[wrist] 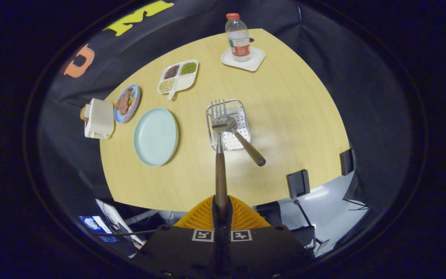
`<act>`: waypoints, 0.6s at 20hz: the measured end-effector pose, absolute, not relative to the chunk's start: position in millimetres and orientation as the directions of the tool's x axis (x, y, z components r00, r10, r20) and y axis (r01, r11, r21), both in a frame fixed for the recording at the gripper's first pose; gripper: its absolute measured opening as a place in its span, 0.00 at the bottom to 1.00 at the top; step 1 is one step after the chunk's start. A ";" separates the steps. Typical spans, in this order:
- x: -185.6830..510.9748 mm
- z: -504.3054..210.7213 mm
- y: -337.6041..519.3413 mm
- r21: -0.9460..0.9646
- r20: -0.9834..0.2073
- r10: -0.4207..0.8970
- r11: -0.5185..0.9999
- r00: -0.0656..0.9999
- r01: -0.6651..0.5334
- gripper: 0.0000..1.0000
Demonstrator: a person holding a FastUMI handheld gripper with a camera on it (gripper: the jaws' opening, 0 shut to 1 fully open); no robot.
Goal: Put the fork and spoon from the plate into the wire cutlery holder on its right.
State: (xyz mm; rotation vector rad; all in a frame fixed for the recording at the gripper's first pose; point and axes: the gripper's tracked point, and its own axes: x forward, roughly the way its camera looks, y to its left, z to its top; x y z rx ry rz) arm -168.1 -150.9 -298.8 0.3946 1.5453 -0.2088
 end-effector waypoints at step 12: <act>-131.6 -283.5 -147.1 0.140 -0.985 0.095 0.929 0.145 0.343 0.84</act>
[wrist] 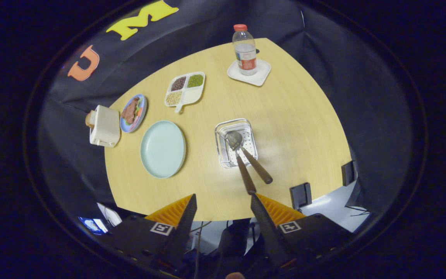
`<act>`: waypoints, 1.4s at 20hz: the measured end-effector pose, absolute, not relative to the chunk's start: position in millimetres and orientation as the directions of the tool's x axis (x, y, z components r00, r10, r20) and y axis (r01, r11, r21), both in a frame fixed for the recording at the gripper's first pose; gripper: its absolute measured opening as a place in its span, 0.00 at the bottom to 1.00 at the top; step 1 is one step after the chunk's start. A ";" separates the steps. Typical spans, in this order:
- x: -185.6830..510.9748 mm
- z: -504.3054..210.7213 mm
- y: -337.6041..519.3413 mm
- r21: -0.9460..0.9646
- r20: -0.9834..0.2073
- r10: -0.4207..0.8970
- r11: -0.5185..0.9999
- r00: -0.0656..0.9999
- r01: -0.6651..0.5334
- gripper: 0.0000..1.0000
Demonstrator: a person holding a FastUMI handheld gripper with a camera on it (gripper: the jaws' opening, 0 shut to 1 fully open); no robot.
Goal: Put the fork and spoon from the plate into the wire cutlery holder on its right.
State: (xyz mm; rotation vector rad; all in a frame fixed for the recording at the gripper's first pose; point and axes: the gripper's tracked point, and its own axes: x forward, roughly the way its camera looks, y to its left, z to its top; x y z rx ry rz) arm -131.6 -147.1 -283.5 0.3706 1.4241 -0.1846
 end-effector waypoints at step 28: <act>-15.0 65.7 -140.8 -0.055 -0.007 -0.072 0.996 0.997 0.072 0.96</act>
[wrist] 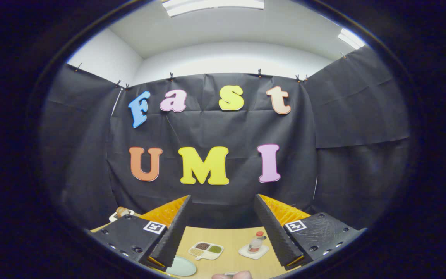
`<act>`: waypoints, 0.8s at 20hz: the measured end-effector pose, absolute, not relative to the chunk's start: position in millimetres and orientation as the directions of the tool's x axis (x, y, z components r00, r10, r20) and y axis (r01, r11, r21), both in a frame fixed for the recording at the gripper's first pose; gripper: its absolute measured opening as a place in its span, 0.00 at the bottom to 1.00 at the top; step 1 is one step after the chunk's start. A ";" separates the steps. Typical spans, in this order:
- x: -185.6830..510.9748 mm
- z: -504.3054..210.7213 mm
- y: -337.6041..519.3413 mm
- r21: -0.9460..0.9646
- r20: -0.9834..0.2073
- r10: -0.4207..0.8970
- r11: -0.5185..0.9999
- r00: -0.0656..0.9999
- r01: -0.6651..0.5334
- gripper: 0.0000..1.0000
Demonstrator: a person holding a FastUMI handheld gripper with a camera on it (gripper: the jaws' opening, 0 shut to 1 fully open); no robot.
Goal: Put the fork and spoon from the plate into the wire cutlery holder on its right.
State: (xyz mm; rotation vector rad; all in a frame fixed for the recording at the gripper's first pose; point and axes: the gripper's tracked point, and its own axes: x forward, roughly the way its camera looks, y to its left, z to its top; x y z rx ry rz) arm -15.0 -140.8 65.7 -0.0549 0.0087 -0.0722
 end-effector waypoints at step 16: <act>-15.6 54.9 -155.7 0.029 -0.023 -0.007 1.000 1.000 0.008 0.96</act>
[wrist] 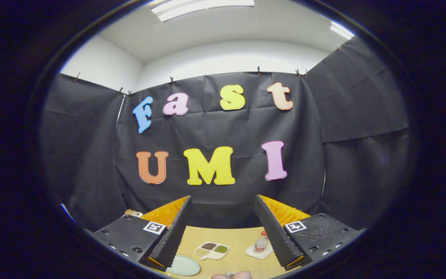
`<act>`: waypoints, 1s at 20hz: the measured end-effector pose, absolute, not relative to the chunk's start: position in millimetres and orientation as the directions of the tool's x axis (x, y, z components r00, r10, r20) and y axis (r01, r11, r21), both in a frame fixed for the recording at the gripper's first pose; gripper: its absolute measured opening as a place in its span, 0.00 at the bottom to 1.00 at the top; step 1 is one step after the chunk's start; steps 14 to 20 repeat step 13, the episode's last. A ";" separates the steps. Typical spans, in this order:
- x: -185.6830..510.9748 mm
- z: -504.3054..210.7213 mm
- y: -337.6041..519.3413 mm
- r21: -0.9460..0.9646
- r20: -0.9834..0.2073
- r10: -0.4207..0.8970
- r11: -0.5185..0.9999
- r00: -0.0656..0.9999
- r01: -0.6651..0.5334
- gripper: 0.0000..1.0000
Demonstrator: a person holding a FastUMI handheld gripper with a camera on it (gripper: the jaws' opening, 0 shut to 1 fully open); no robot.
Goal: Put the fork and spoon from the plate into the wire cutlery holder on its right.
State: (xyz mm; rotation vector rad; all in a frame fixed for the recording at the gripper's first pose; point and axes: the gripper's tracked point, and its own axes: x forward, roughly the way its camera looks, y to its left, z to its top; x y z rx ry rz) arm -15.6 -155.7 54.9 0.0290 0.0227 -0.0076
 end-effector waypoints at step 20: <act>-23.2 61.9 -138.5 0.041 -0.009 0.026 0.999 1.000 -0.025 0.95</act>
